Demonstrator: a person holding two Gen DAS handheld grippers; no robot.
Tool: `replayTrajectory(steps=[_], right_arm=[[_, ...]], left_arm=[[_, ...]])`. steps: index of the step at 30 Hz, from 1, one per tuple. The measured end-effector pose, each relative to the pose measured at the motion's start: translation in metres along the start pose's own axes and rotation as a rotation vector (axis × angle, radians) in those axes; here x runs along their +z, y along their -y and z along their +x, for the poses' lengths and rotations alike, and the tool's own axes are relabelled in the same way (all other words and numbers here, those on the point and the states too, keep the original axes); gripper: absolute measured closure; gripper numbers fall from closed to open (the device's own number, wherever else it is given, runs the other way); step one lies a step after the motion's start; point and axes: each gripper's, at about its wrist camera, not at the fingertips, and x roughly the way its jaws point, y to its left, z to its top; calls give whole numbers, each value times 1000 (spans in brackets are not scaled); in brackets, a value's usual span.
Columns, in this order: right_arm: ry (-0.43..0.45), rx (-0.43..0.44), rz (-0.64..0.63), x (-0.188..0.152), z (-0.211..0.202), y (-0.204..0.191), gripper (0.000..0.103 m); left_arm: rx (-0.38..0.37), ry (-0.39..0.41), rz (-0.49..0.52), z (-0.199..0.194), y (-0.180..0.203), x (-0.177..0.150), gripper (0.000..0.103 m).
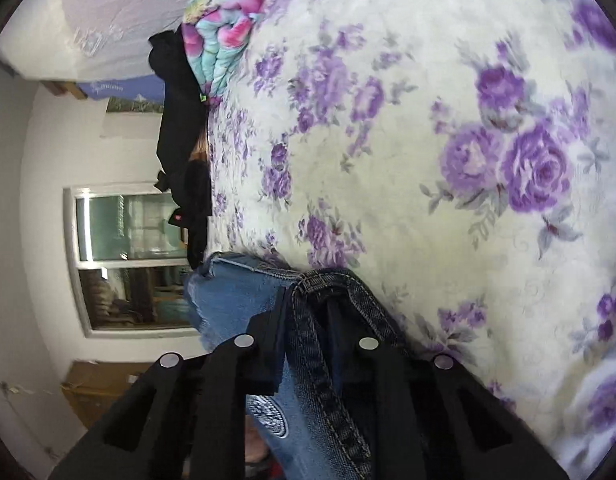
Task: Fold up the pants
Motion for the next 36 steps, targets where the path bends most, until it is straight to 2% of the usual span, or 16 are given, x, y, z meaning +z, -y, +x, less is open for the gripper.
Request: replayTrajectory(steps=[3, 6, 8, 11, 13, 17, 21, 23, 24, 25, 27, 29, 30, 31, 32, 36], right_arm=[[17, -101, -124, 0, -1, -14, 87], [-4, -164, -196, 5, 2, -19, 88], [-9, -192, -230, 4, 0, -25, 88], [-19, -204, -236, 3, -13, -29, 77], [43, -203, -204, 5, -33, -28, 65], [172, -155, -204, -9, -68, -41, 64], [106, -121, -273, -32, -32, -64, 64], [72, -183, -279, -35, -5, -62, 65], [74, -211, -273, -34, 3, -57, 68], [68, -227, -258, -30, 11, -49, 83], [87, -247, -214, -26, 8, -37, 100], [120, -207, -201, -34, -4, -41, 94], [150, -206, -225, -41, -12, -47, 82], [177, -214, -258, -52, -20, -55, 61], [193, -217, -284, -62, -24, -61, 54], [205, -266, -336, -99, -29, -65, 46]], left_arm=[[-20, 32, -7, -7, 2, 14, 14], [132, -31, 33, 10, -10, 10, 10], [137, -39, 24, 13, -18, 3, 17], [139, 17, 55, -12, -8, 9, 18], [138, 82, 55, -31, -7, 17, 15], [152, 128, 28, -40, -20, 39, 10], [214, 45, -38, -4, -63, 44, 10], [224, 58, 12, 1, -66, 37, 10], [243, 56, 41, 1, -61, 35, 10], [256, 52, 51, 1, -58, 36, 10], [274, 55, 37, -8, -49, 40, 10], [203, 82, 9, -23, -43, 42, 10], [174, 91, 15, -29, -37, 42, 10], [176, 99, 42, -35, -27, 40, 10], [187, 97, 71, -35, -18, 36, 10], [283, -30, 165, -5, -7, 9, 9]])
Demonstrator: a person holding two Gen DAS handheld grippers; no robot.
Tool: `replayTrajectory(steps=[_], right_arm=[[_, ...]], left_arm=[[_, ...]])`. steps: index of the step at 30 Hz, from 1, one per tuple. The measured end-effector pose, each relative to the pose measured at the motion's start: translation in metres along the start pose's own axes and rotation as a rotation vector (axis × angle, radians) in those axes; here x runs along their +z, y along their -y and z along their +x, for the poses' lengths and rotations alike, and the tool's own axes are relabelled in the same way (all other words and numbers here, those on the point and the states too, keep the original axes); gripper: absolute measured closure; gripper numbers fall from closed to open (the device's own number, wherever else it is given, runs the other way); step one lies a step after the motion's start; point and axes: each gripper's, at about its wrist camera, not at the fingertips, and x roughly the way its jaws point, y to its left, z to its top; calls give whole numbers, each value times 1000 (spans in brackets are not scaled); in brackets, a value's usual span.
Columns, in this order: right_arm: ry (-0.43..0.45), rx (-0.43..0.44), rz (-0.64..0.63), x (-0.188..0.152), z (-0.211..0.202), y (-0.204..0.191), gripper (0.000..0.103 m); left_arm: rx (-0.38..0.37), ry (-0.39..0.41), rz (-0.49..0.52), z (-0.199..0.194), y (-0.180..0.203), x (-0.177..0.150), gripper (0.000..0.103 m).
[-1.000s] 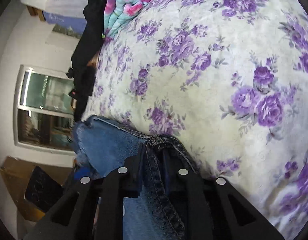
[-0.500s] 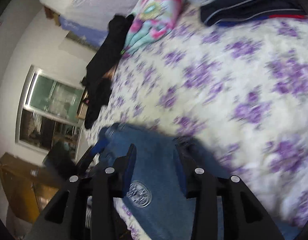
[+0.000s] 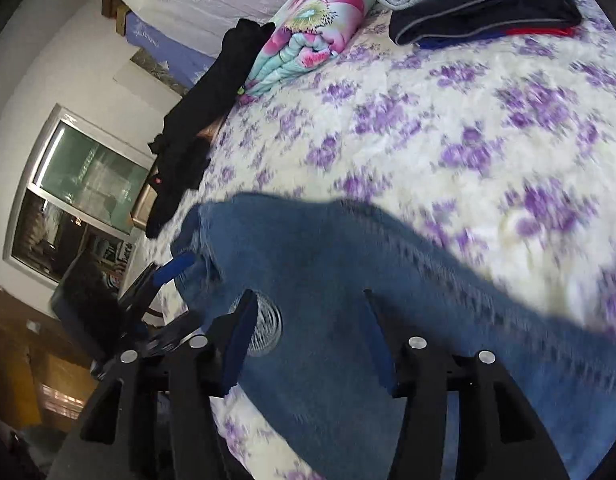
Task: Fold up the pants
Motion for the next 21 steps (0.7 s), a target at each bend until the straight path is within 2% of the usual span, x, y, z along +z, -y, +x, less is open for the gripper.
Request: replayTrajectory(steps=[1, 2, 3, 4, 5, 6, 7, 9, 11, 12, 14, 15, 16, 18, 21], right_arm=[[-13, -43, 4, -9, 3, 5, 46], [-25, -64, 14, -15, 3, 18, 47], [-23, -63, 36, -21, 2, 29, 59], [5, -63, 66, -25, -3, 36, 65], [22, -65, 85, -31, -14, 37, 64], [46, -61, 87, -37, -24, 33, 55], [75, -57, 75, -43, -34, 30, 48], [142, -95, 8, -62, -58, 17, 43], [148, -151, -35, -81, -67, 12, 39], [133, -180, -44, -89, -68, 14, 37], [105, -216, -46, -104, -66, 26, 38], [131, -193, -39, -110, -70, 32, 42], [167, -181, -8, -115, -79, 35, 42], [234, -170, 33, -124, -104, 37, 39], [401, -181, 110, -148, -157, 49, 32]], left_arm=[[41, -40, 6, 16, -3, -9, 8], [54, -35, 16, 22, -4, -16, 8], [66, -20, 23, 21, -1, -17, 8], [87, -21, 22, 17, 3, -13, 8], [91, -14, 3, 11, 5, -10, 8], [73, 1, -22, 4, 7, -8, 9], [25, 17, -50, -4, 9, -5, 9], [-44, 43, -58, -15, 19, -2, 9], [-84, 74, -23, -22, 39, -2, 8], [-88, 67, 8, -18, 48, -2, 5], [-19, -17, 79, 9, 65, -10, 5], [11, -57, 78, 21, 66, -14, 5], [35, -91, 64, 35, 65, -19, 4], [56, -54, 72, 25, 74, -17, 5], [-21, -11, 58, 7, 80, -10, 5]])
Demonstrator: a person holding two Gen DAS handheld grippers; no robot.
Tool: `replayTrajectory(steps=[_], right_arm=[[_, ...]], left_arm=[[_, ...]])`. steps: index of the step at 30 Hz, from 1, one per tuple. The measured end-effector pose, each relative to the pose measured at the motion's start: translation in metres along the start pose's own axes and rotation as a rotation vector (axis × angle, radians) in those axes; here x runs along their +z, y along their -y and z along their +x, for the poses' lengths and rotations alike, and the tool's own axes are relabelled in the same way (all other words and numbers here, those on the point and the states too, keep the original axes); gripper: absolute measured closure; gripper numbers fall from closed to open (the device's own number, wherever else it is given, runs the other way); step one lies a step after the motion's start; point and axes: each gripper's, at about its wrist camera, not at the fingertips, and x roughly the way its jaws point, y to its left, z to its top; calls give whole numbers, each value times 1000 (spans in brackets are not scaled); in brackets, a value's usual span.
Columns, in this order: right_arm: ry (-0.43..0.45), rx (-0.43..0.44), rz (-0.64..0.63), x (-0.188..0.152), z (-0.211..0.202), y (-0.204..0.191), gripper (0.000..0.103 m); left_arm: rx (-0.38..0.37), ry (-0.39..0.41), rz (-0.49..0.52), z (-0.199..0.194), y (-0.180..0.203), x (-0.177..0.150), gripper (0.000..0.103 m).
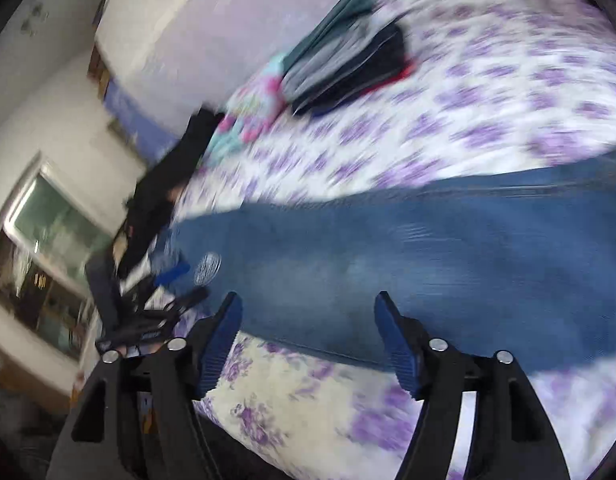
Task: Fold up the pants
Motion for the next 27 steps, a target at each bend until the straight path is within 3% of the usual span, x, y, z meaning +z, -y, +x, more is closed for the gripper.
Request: replayTrajectory(steps=[4, 8, 11, 13, 18, 24, 27], right_arm=[[146, -104, 213, -29, -66, 54, 32], [277, -138, 449, -64, -101, 104, 31], [352, -36, 574, -71, -100, 128, 31], [351, -9, 648, -71, -89, 141, 33], [417, -8, 724, -77, -92, 155, 33], [494, -46, 727, -72, -94, 165, 33], [512, -67, 717, -69, -94, 164, 31]], left_arm=[[-40, 68, 26, -12, 21, 23, 5], [-136, 101, 74, -4, 59, 51, 5], [-194, 91, 125, 11, 93, 65, 5], [-208, 70, 145, 24, 114, 72, 5], [-315, -9, 91, 52, 141, 76, 5], [-262, 4, 84, 72, 161, 72, 5], [-328, -7, 21, 76, 157, 83, 5]])
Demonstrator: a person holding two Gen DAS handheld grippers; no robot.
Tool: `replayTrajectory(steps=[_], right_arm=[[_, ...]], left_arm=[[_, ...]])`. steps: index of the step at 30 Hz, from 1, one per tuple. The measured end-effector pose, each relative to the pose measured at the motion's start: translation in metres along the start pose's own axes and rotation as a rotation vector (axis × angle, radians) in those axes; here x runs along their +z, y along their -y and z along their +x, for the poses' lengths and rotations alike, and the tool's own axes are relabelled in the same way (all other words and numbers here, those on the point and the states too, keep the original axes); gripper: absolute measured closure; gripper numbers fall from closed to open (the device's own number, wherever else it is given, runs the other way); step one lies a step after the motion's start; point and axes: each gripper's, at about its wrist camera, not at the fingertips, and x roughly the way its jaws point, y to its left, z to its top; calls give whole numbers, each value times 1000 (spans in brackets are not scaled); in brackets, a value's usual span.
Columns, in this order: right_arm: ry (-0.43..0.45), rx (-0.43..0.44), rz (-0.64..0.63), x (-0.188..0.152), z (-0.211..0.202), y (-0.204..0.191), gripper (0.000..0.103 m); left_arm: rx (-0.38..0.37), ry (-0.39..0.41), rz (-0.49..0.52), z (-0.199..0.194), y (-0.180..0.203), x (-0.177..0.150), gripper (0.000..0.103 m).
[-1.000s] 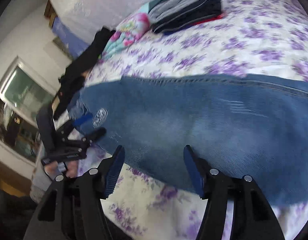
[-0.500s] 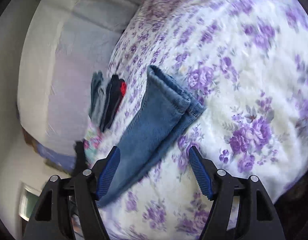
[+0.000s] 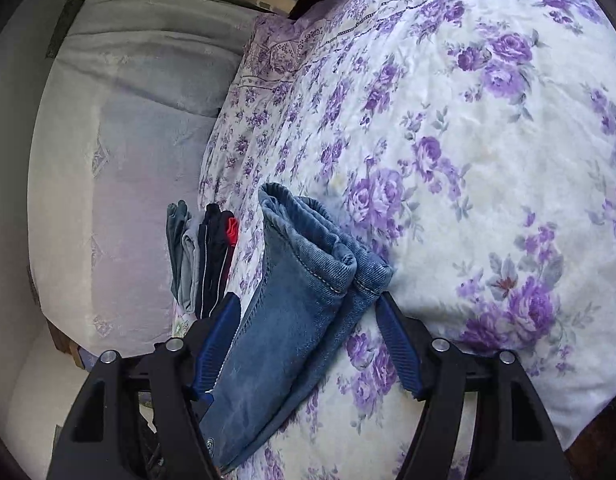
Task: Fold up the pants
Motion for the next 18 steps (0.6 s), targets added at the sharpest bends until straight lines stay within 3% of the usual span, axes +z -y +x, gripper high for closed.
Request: replayTrajectory(steps=[3, 6, 10, 11, 13, 16, 18], right_arm=[[17, 8, 9, 0, 1, -3, 31], [28, 11, 12, -1, 0, -2, 33], [48, -12, -34, 0, 10, -12, 35], [53, -16, -41, -1, 10, -12, 38], [67, -34, -32, -2, 8, -7, 53], [65, -37, -21, -8, 2, 3, 62], [61, -48, -22, -10, 2, 5, 63]], left_arm=[[16, 6, -23, 10, -1, 15, 5], [70, -110, -78, 50, -12, 11, 5], [155, -82, 19, 52, 3, 1, 5], [151, -82, 14, 52, 2, 1, 5], [97, -71, -45, 46, -7, 4, 5], [12, -65, -140, 42, -24, 7, 5], [18, -70, -137, 45, -23, 5, 5]])
